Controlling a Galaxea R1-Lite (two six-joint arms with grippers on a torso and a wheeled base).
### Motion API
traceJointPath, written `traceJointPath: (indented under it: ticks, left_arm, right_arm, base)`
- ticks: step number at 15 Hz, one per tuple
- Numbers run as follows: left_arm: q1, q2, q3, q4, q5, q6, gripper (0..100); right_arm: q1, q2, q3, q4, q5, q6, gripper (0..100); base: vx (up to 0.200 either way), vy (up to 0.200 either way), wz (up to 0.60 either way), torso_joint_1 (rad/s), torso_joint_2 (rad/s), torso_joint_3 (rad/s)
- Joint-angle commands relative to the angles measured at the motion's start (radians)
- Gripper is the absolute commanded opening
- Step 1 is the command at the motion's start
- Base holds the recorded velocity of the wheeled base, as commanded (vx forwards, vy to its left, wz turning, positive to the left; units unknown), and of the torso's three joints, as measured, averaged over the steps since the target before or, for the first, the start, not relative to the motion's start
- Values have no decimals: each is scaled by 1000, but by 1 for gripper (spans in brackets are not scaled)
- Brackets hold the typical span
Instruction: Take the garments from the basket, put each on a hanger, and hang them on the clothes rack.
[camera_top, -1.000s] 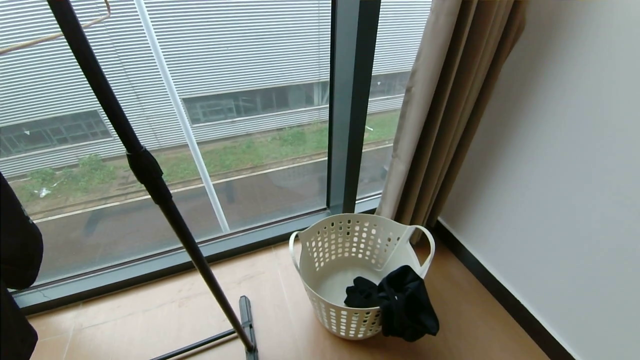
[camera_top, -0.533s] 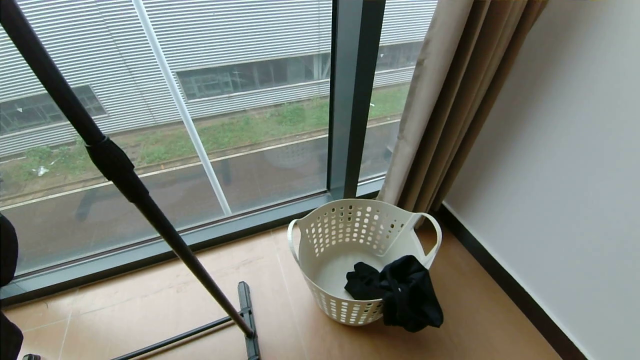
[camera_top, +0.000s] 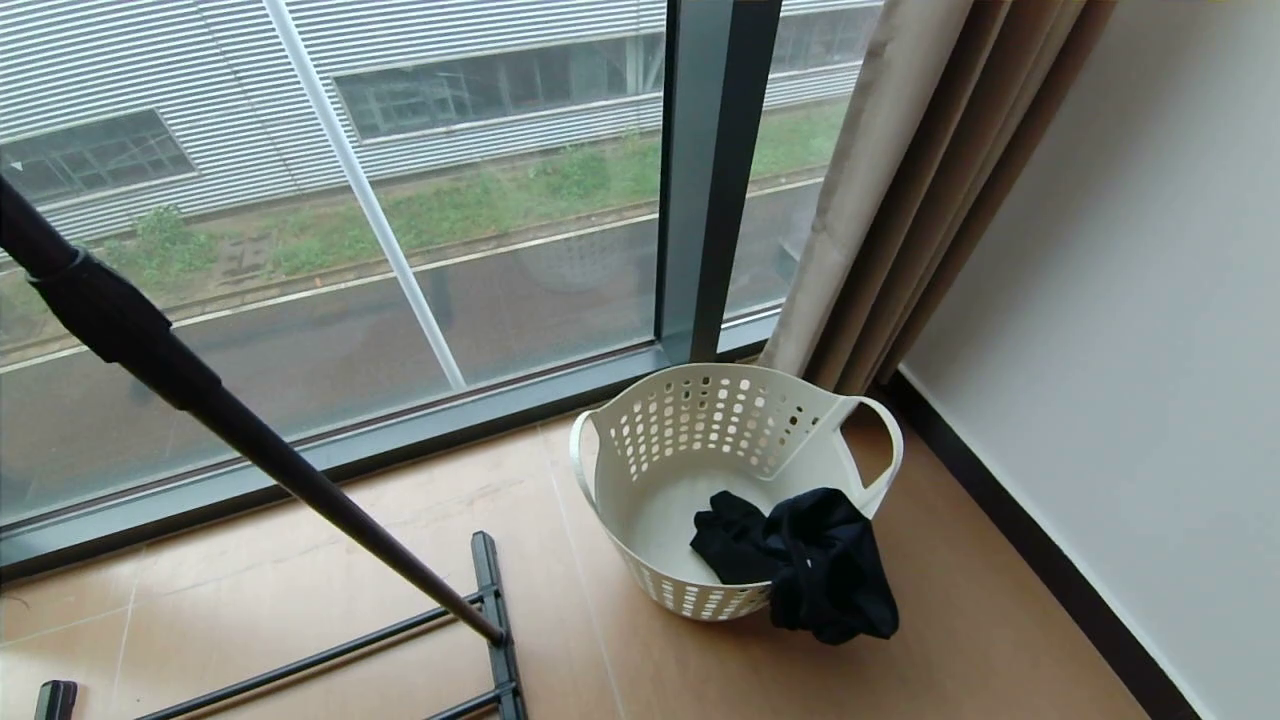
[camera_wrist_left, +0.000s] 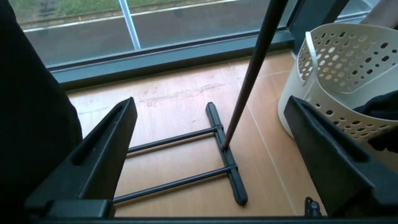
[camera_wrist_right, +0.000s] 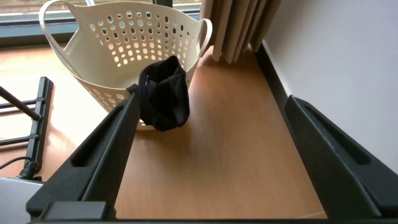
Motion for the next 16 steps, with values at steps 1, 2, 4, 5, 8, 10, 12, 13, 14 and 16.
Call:
traceJointPath:
  ticks: [1, 2, 4, 5, 8, 10, 12, 13, 14, 16]
  left_arm:
    - [0, 1, 0, 0, 0, 0, 100]
    - [0, 1, 0, 0, 0, 1, 100]
    - [0, 1, 0, 0, 0, 1, 100]
    - [0, 1, 0, 0, 0, 1, 100]
    - [0, 1, -2, 0, 0, 1, 100]
    - [0, 1, 0, 0, 0, 1, 100]
    - [0, 1, 0, 0, 0, 1, 100]
    - [0, 1, 0, 0, 0, 1, 100]
    - [0, 1, 0, 0, 0, 1, 100]
    - [0, 1, 0, 0, 0, 1, 100]
  right_arm:
    - [0, 0, 0, 0, 1, -1, 100]
    - [0, 1, 0, 0, 1, -1, 100]
    - [0, 0, 0, 0, 1, -1, 100]
    - [0, 0, 0, 0, 1, -1, 100]
    - [0, 0, 0, 0, 1, -1, 100]
    - [0, 0, 0, 0, 1, -1, 100]
    - [0, 0, 0, 0, 1, -1, 100]
    - [0, 0, 0, 0, 1, -1, 100]
    - [0, 1, 0, 0, 1, -1, 100]
    - [0, 1, 0, 2, 1, -4, 100]
  base:
    - [0, 0, 0, 2, -2, -203]
    - [0, 0, 0, 2, 2, -193]
    - [0, 0, 0, 2, 2, -136]
    - [0, 0, 0, 0, 0, 0]
    - [0, 0, 0, 2, 3, -60]
    - [0, 0, 0, 5, 0, -90]
    - [0, 0, 0, 2, -2, -83]
    - [0, 0, 0, 2, 7, -119]
    - [0, 0, 0, 2, 12, -159]
    - [0, 0, 0, 5, 2, -178]
